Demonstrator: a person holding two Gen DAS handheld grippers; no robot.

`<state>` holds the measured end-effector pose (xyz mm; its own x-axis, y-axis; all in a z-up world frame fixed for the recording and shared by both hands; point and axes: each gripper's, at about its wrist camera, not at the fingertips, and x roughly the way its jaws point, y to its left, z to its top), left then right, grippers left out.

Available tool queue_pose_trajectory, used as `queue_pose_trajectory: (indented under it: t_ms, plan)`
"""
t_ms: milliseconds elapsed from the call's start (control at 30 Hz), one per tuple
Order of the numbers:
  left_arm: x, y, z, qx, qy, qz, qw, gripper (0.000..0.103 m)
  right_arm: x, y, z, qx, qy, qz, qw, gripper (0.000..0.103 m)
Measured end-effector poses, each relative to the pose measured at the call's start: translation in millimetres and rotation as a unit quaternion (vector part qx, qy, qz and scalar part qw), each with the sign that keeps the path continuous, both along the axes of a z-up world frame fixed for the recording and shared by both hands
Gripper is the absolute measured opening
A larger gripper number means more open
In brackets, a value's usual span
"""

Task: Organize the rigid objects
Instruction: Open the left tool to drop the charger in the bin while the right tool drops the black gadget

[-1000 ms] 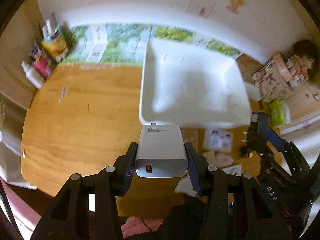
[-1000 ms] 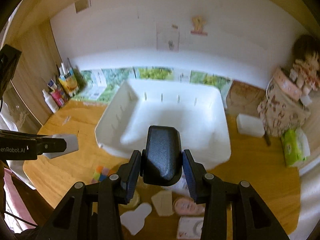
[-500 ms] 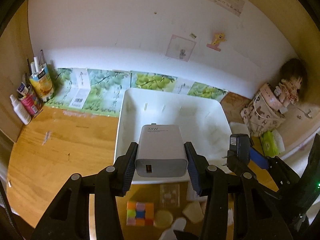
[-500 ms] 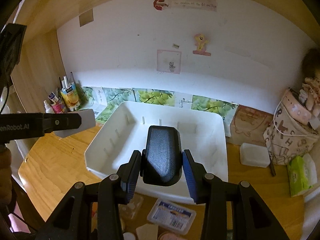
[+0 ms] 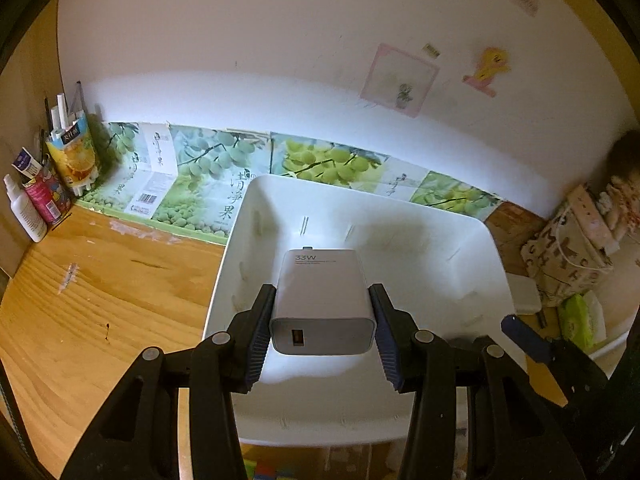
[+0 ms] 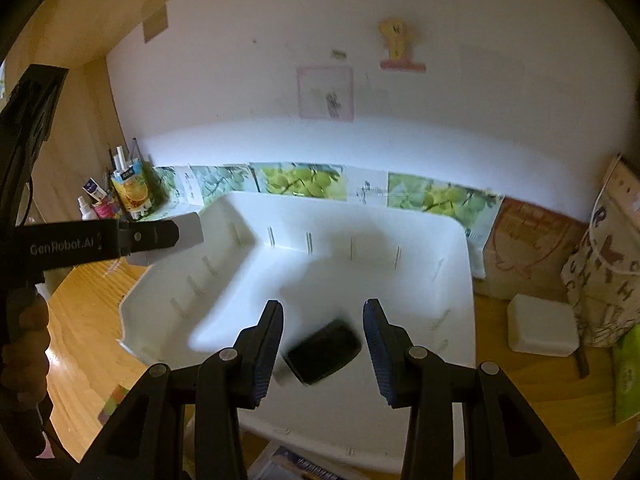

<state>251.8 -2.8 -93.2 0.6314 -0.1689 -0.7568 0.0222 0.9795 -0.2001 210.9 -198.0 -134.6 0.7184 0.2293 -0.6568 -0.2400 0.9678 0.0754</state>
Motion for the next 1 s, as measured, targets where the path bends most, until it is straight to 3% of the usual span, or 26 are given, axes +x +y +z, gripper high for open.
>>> queue_pose_trajectory:
  t_ms: [333, 400, 433, 500, 567, 800, 1000]
  plan:
    - [21, -2, -22, 0.005, 0.041, 0.007, 0.9991, 0.05, 15, -7, -24, 0.019, 0.03, -0.009, 0.999, 0.043]
    - [23, -1, -25, 0.004, 0.049, 0.006, 0.9988, 0.054, 16, -6, -25, 0.021, 0.034, -0.01, 0.999, 0.049]
    - [23, 0, -24, 0.0, 0.045, 0.005, 0.999, 0.055, 16, -6, -25, 0.021, 0.035, -0.011, 0.999, 0.051]
    - [20, 1, -19, -0.002, 0.031, 0.008, 0.9995, 0.072, 15, -6, -24, 0.022, 0.032, -0.013, 0.999, 0.059]
    - [19, 2, -14, -0.001, 0.018, 0.009, 0.9998, 0.08, 14, -5, -22, 0.021, 0.029, -0.015, 0.999, 0.065]
    - [6, 7, 1, -0.002, -0.005, 0.007, 1.0, 0.08, 2, -1, -5, 0.019, 0.006, -0.02, 1.0, 0.077]
    - [-21, 18, 28, -0.008, -0.056, 0.015, 0.9983, 0.08, -21, 10, 21, 0.01, -0.034, -0.019, 0.999, 0.081]
